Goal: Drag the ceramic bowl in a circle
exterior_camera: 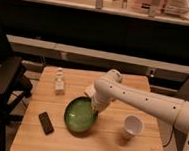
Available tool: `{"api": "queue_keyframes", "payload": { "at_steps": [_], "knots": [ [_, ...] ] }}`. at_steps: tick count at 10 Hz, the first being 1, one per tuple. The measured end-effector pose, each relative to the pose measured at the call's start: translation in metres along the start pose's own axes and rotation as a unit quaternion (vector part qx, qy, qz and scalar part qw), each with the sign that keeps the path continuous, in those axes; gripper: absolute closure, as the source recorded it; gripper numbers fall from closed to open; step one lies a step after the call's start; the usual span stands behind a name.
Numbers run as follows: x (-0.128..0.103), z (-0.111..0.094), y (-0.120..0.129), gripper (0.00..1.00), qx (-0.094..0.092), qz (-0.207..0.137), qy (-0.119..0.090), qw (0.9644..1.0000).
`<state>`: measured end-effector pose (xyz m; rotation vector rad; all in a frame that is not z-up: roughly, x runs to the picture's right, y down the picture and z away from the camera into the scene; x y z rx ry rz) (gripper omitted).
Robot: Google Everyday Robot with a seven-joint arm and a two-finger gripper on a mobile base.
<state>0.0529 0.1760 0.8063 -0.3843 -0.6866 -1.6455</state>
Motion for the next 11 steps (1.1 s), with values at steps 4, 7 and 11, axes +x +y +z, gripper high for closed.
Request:
{"api": "queue_keyframes", "payload": {
  "at_steps": [4,7,11],
  "knots": [
    [-0.002,0.002,0.008,1.00,0.005,0.004,-0.002,1.0000],
    [-0.002,0.001,0.013,1.00,0.008,0.010,-0.001,0.9999],
    [0.003,0.003,0.018,1.00,0.012,0.010,-0.002,0.9999]
  ]
}}
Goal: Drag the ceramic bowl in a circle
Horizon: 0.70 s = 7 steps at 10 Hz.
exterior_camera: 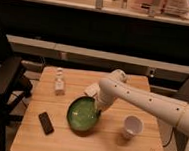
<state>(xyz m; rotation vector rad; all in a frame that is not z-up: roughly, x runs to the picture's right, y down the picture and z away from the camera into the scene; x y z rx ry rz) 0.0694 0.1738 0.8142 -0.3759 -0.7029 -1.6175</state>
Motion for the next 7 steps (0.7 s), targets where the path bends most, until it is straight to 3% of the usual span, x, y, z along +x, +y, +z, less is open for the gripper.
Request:
{"api": "queue_keyframes", "payload": {
  "at_steps": [7],
  "knots": [
    [0.000,0.002,0.015,1.00,0.005,0.006,-0.004,1.0000]
  ]
}}
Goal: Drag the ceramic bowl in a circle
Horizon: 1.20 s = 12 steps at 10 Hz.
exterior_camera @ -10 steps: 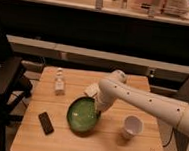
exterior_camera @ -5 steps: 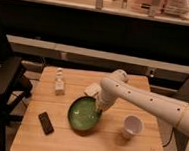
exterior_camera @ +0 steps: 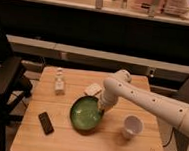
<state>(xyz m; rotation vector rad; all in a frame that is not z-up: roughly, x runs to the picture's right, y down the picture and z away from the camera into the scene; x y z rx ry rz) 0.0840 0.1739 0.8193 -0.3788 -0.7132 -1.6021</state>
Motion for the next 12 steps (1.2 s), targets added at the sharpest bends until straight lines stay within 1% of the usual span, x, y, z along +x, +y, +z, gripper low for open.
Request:
{"api": "queue_keyframes", "payload": {
  "at_steps": [3,6,8,9,10,12],
  "knots": [
    [0.003,0.001,0.002,1.00,0.003,0.003,0.000,1.0000],
    [-0.002,0.002,0.009,1.00,0.005,0.007,-0.004,1.0000],
    [-0.007,-0.001,0.020,1.00,0.007,0.012,-0.004,0.9999],
    [-0.007,-0.001,0.022,1.00,0.006,0.011,-0.005,0.9999],
    [-0.007,-0.001,0.019,1.00,0.006,0.010,-0.006,0.9999],
    [-0.004,0.000,0.005,1.00,0.006,0.008,-0.009,0.9999]
  ]
}}
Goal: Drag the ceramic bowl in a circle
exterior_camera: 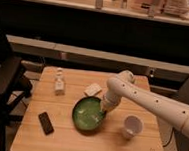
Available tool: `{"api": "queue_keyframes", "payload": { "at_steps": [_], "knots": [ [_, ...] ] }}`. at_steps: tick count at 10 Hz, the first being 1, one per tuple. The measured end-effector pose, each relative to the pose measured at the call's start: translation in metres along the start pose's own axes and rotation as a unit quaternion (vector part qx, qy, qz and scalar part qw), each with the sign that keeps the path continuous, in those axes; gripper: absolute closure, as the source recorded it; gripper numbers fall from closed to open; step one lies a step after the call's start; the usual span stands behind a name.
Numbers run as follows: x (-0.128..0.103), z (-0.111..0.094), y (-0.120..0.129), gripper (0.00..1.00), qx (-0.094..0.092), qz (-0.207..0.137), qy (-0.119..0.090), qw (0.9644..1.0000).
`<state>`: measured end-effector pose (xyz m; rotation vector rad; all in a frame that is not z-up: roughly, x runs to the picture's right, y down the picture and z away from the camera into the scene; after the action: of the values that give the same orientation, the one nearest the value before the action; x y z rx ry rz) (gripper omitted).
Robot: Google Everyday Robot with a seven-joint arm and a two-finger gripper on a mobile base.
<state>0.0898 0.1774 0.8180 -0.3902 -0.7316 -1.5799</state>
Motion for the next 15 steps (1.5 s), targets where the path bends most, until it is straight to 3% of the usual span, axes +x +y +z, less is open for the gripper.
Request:
{"api": "queue_keyframes", "payload": {
  "at_steps": [4,8,11,15],
  "knots": [
    [-0.006,-0.004,0.013,1.00,0.002,0.003,-0.003,1.0000],
    [-0.002,-0.001,-0.009,1.00,0.001,0.001,-0.007,1.0000],
    [-0.004,-0.005,0.002,1.00,0.001,0.001,-0.010,0.9999],
    [0.003,-0.001,-0.014,1.00,0.002,0.001,-0.013,0.9999]
  ]
}}
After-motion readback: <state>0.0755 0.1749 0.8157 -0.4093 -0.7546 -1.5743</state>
